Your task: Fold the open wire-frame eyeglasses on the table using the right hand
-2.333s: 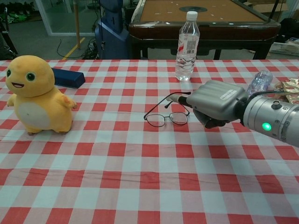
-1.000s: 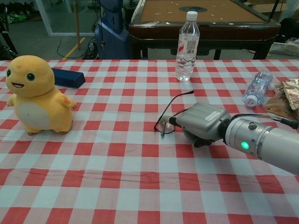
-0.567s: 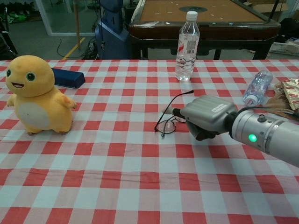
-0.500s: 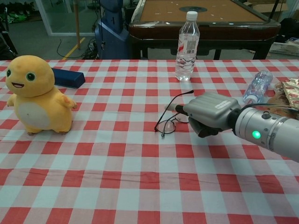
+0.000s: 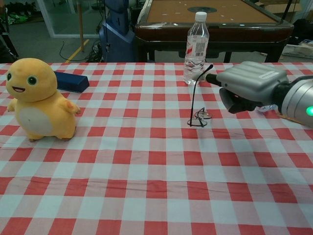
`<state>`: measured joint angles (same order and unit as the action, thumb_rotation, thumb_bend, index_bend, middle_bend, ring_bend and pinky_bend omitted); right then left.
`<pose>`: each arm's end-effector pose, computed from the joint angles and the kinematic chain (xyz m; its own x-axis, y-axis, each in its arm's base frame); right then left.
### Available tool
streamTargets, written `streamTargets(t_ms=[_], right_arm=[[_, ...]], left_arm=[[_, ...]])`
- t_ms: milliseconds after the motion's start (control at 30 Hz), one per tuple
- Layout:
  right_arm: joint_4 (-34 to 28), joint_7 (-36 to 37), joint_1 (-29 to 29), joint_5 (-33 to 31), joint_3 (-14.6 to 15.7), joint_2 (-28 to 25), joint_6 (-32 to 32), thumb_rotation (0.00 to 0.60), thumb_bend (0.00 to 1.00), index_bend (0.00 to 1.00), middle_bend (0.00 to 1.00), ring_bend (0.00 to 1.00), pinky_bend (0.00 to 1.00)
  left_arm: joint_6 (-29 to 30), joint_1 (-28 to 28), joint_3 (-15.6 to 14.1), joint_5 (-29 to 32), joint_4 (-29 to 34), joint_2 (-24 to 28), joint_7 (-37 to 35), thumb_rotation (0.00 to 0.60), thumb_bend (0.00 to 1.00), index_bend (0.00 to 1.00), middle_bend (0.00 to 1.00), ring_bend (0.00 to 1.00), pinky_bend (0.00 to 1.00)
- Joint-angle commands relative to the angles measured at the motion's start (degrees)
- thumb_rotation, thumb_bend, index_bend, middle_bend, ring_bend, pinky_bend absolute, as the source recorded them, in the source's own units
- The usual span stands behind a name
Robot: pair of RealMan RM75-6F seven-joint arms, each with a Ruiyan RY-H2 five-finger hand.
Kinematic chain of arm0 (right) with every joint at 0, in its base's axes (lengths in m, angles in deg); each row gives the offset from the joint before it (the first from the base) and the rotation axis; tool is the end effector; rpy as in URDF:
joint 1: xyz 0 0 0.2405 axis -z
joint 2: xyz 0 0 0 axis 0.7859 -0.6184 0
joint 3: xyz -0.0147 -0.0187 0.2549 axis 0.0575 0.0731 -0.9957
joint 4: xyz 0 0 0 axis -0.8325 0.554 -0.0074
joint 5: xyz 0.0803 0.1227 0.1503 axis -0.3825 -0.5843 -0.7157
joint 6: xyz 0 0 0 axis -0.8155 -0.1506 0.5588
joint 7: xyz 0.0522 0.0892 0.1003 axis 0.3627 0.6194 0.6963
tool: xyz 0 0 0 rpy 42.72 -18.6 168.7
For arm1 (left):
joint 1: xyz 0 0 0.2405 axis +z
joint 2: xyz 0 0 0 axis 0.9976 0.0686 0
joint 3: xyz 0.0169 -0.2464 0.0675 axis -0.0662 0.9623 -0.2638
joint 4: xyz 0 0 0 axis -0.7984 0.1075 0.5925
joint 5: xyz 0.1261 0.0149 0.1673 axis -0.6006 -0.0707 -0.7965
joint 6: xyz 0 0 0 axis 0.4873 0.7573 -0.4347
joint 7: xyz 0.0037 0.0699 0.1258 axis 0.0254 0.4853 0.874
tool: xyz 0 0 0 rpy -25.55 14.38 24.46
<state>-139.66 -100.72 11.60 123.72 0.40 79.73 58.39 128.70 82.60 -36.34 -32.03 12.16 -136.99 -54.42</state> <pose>-0.1559 -0.3129 -0.0033 0.6943 -0.0900 0.7140 -0.6559 -0.4873 0.5764 -0.3160 0.1688 0.1700 0.4819 -0.0005 0.8762 0.8761 -0.0136 -0.4819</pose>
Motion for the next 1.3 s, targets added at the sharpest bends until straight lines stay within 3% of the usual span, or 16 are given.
streamTargets(t_ms=[33,500,967,1300], right_arm=[[-3.0,-1.9,0.8,1.3,1.0,-2.4,0.9,0.600,1.00,0.00,1.00,0.96,0.96],[-1.0,-4.7,0.8,-0.7,2.9,0.0,-2.6,0.600,1.00,0.00,1.00,0.96,0.96],[3.4,-5.7,1.1,-3.8,2.9,1.5,-4.2,0.600,1.00,0.00,1.00,0.96,0.96],[0.2,-2.8,2.4,0.6,1.9,-2.1,0.3,0.600,1.00,0.00,1.00,0.96,0.96]], left_arm=[[-0.1,-0.1,0.0,-0.1,0.1,-0.1,0.2,0.600,0.26,0.11,0.10,0.14,0.14],[-0.2,0.0,-0.3,0.0,-0.1,-0.4,0.3,0.600,0.26,0.11,0.10,0.14,0.14],[-0.5,-0.2,-0.5,-0.4,0.0,-0.8,0.6,0.600,0.26,0.11,0.10,0.14,0.14],[-0.6,-0.4,-0.5,-0.4,0.1,-0.8,0.9,0.600,0.26,0.11,0.10,0.14,0.14]])
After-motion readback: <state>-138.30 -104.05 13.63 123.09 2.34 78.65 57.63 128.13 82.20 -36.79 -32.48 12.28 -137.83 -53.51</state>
